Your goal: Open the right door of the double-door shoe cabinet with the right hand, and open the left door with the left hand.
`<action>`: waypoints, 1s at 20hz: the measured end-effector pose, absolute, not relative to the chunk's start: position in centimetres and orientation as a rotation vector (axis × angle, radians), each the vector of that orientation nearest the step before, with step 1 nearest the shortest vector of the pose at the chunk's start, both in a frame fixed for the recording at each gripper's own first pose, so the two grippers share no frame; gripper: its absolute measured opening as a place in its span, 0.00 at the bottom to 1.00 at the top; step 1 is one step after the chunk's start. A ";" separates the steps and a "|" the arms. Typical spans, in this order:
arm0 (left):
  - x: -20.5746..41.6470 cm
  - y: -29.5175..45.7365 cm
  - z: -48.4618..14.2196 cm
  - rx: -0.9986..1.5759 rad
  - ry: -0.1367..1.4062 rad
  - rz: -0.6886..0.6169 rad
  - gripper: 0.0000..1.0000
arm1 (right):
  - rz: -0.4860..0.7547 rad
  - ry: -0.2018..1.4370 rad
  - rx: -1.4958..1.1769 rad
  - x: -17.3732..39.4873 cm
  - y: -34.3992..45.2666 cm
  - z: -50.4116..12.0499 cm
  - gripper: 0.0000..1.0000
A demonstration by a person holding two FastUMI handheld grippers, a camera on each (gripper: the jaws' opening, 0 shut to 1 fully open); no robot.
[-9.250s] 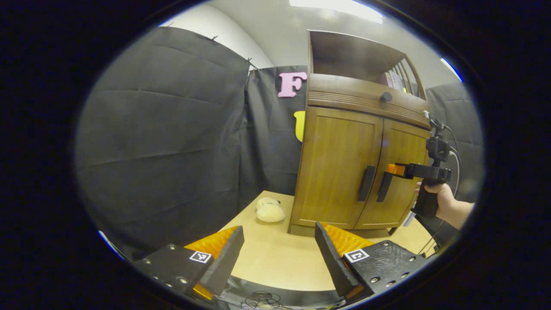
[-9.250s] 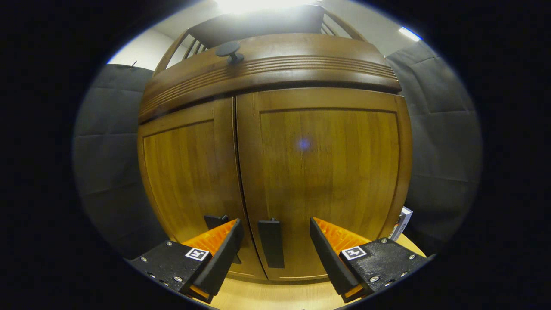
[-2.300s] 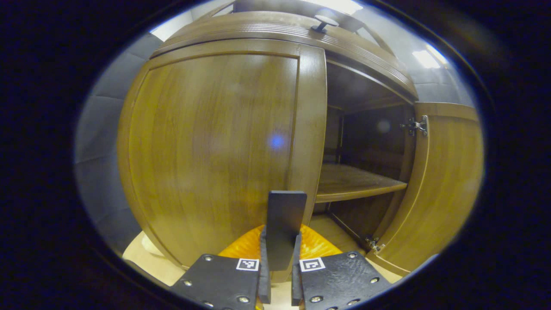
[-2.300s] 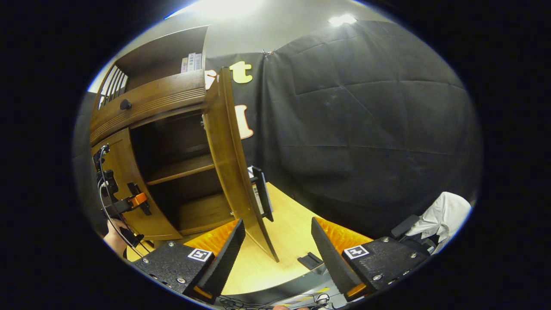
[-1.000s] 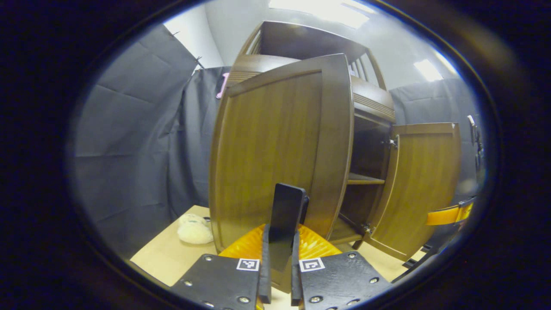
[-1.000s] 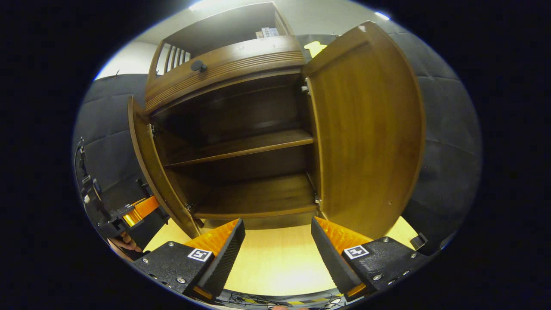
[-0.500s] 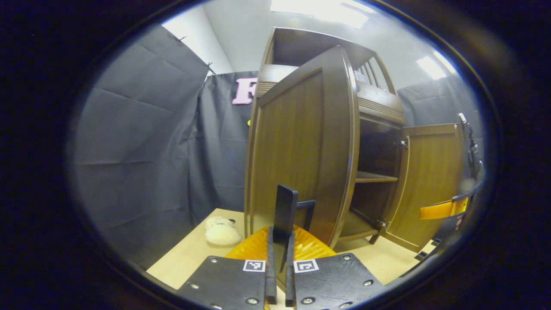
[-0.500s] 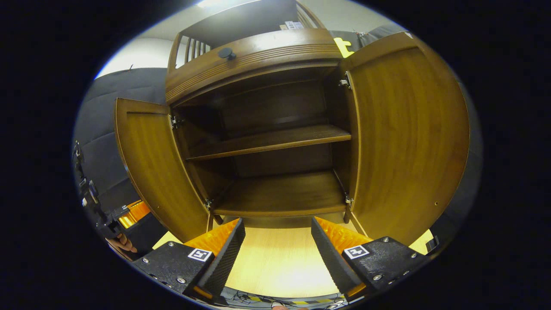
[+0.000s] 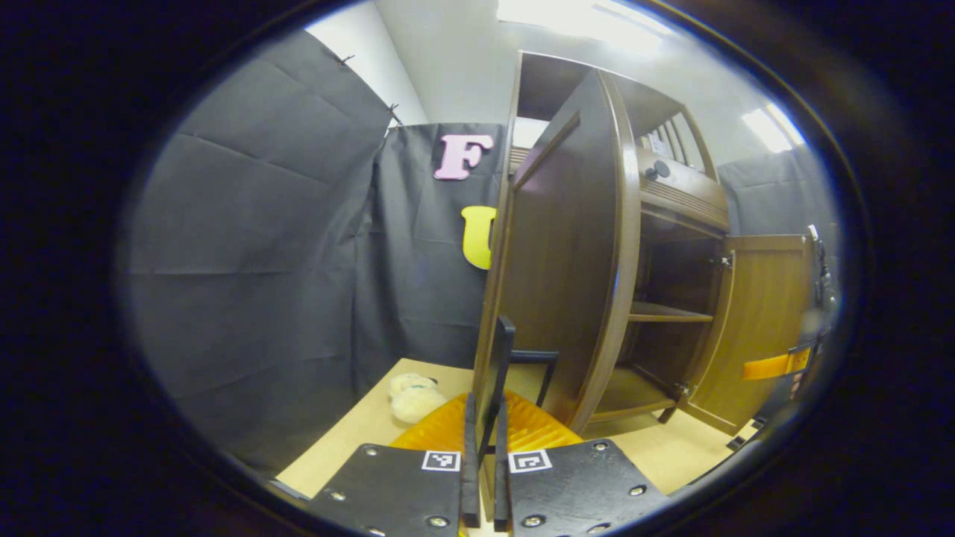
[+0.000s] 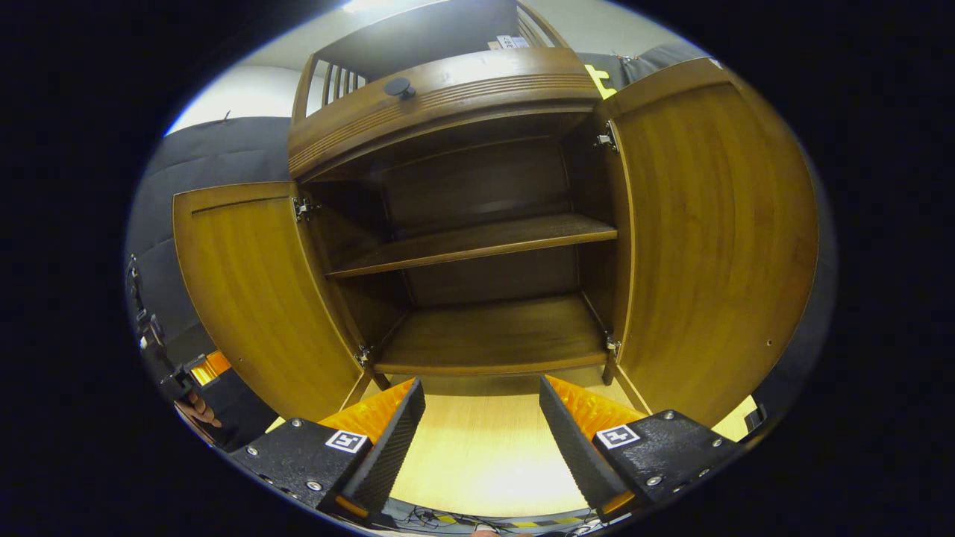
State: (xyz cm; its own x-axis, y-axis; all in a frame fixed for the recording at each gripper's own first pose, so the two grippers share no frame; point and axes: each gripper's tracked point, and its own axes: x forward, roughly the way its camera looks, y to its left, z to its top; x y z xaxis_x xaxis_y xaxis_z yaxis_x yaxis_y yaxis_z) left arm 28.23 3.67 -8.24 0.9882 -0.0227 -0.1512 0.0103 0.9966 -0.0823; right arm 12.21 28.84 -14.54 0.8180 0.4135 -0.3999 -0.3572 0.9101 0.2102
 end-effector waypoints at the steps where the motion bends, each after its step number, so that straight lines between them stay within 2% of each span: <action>1: 28.3 4.3 -8.5 -0.096 0.158 -0.026 0.08 | 0.410 0.456 0.120 12.2 28.9 -14.6 0.95; 4: 28.4 5.7 -8.3 -0.121 0.150 -0.062 0.08 | 0.405 0.448 0.109 12.2 29.0 -14.1 0.95; 5: 28.5 6.0 -8.2 -0.115 0.151 -0.064 0.08 | 0.404 0.442 0.107 12.3 29.1 -13.9 0.92; 6: 28.3 5.9 -8.2 -0.110 0.150 -0.065 0.08 | 0.402 0.435 0.104 12.4 29.1 -13.7 0.95; 7: 28.3 5.8 -8.1 -0.105 0.151 -0.064 0.08 | 0.399 0.427 0.101 12.6 29.1 -13.4 0.91; 9: 28.1 5.8 -8.1 -0.077 0.157 -0.055 0.08 | 0.398 0.422 0.103 12.8 29.1 -13.1 0.95; 13: 25.7 8.2 -8.5 -0.022 0.188 0.043 0.08 | 0.400 0.415 0.113 12.8 28.9 -13.0 0.96; 15: 23.4 9.1 -8.3 -0.072 0.192 0.082 0.08 | 0.401 0.407 0.113 12.7 28.4 -12.9 0.95; 16: 22.5 9.4 -8.0 -0.098 0.183 0.109 0.08 | 0.402 0.406 0.113 12.4 28.1 -13.1 0.92; 17: 21.8 9.9 -7.7 -0.115 0.174 0.132 0.08 | 0.403 0.407 0.115 12.2 27.9 -13.2 0.95; 18: 20.8 10.3 -7.6 -0.119 0.166 0.158 0.08 | 0.408 0.409 0.121 12.2 27.7 -13.1 0.92; 20: 19.2 9.6 -6.1 -0.104 0.141 0.188 0.07 | 0.414 0.404 0.134 12.2 27.0 -12.9 0.92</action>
